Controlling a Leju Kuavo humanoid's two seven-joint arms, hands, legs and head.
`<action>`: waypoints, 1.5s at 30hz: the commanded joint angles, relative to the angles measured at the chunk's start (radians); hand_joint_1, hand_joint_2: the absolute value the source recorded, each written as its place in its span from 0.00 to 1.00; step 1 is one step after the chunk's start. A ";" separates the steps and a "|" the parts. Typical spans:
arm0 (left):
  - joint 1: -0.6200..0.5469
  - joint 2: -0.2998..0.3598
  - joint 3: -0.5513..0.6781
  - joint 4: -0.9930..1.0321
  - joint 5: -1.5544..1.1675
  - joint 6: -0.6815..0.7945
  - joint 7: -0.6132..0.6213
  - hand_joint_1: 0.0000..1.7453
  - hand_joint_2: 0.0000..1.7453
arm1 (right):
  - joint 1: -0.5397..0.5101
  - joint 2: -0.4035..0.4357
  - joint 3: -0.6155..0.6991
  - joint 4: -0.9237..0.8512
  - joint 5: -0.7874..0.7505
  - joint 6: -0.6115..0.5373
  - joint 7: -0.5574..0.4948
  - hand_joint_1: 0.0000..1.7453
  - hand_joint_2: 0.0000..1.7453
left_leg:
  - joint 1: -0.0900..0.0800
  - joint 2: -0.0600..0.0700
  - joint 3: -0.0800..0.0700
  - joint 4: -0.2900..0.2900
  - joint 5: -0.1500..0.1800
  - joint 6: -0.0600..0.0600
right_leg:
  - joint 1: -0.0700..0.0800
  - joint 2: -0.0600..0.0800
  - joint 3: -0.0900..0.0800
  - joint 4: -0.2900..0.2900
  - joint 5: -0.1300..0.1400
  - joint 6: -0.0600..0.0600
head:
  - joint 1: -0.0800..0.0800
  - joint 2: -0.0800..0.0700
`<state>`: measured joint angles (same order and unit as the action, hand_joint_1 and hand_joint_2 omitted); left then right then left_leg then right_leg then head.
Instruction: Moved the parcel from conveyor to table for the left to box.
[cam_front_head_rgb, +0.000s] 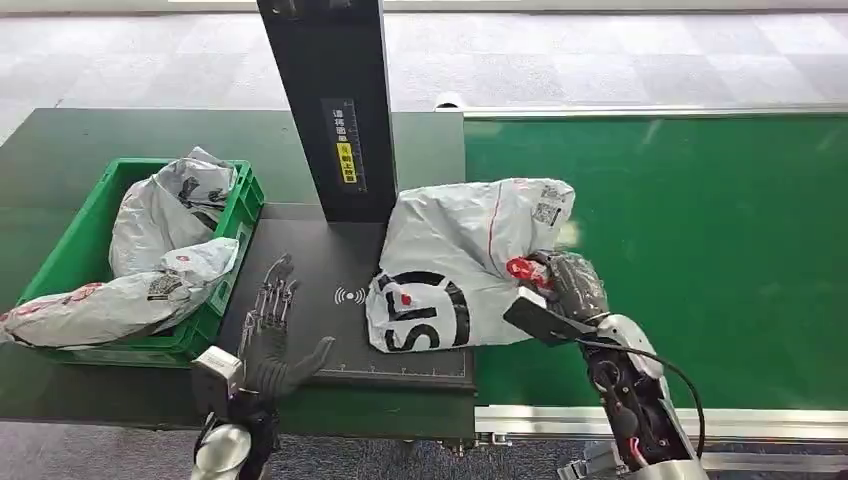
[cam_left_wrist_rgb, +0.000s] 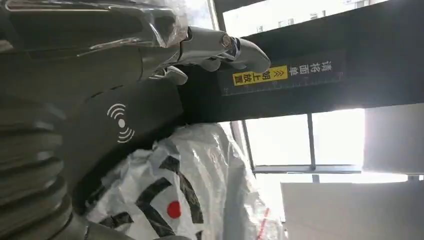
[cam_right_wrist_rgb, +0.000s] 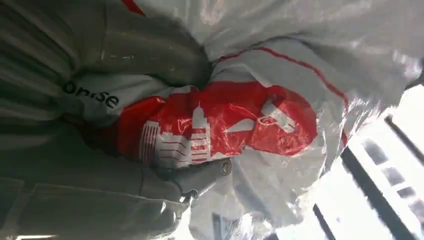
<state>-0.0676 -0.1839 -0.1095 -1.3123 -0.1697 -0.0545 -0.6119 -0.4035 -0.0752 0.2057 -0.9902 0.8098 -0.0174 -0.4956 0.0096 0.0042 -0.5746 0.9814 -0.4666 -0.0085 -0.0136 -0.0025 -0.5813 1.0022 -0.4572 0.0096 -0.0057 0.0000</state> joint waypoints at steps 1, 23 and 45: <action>-0.011 0.030 -0.042 0.083 0.017 0.003 -0.007 0.00 1.00 | -0.062 0.009 0.146 0.236 -0.168 0.149 -0.151 1.00 1.00 | 0.000 0.001 0.002 -0.001 0.000 0.000 | 0.001 0.001 0.002 -0.001 0.000 -0.001 | 0.000 0.000; -0.032 0.027 -0.063 0.126 0.039 0.009 -0.021 0.00 1.00 | -0.163 0.098 0.300 0.381 -0.362 0.213 -0.128 1.00 1.00 | 0.001 0.004 0.005 -0.001 0.000 0.000 | 0.001 0.005 0.003 -0.001 0.001 -0.001 | 0.000 0.000; -0.060 0.013 -0.111 0.152 0.073 0.013 -0.012 0.00 1.00 | -0.026 0.100 0.109 0.154 -0.690 -0.003 -0.154 0.00 1.00 | 0.000 -0.001 0.003 -0.001 0.000 0.000 | 0.001 0.000 0.003 -0.001 0.000 0.000 | 0.000 0.000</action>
<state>-0.1011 -0.1793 -0.1835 -1.2089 -0.1060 -0.0393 -0.6298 -0.4884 0.0416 0.4028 -0.7489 0.2048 0.0050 -0.6127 0.0099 0.0057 -0.5721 0.9815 -0.4668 -0.0087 -0.0133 -0.0001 -0.5802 1.0023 -0.4571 0.0095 -0.0053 0.0000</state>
